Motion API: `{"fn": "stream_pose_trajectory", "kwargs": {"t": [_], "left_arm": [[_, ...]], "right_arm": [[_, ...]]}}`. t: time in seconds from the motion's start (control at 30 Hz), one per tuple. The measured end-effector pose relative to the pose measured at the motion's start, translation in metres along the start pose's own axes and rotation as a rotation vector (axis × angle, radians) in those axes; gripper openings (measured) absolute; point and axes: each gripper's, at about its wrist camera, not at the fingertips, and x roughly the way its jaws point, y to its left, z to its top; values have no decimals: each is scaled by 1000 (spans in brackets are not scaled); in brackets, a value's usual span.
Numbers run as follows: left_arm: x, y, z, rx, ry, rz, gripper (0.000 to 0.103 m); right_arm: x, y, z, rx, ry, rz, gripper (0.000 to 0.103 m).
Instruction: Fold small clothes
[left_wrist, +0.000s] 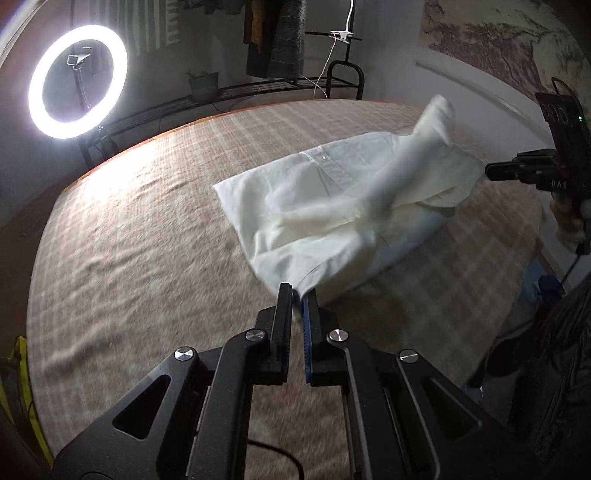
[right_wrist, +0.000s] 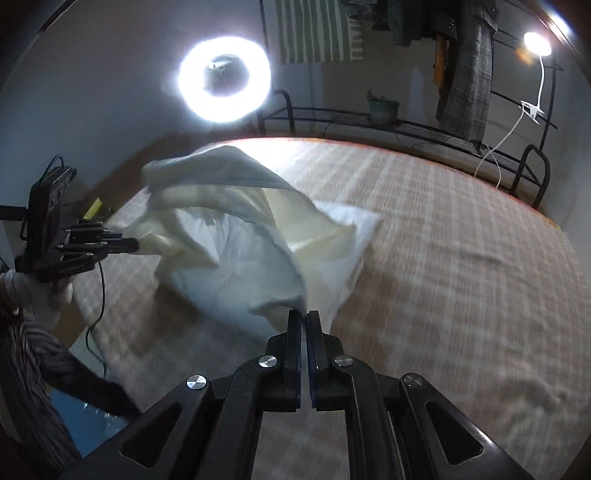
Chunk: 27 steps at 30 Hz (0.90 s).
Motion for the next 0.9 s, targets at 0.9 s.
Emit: {"fn": "stream_pose_trajectory", "kwargs": {"t": [0.9], "left_arm": [[55, 21, -5, -334, 131, -10, 4]], "right_arm": [[71, -36, -25, 341, 196, 119, 0]]}}
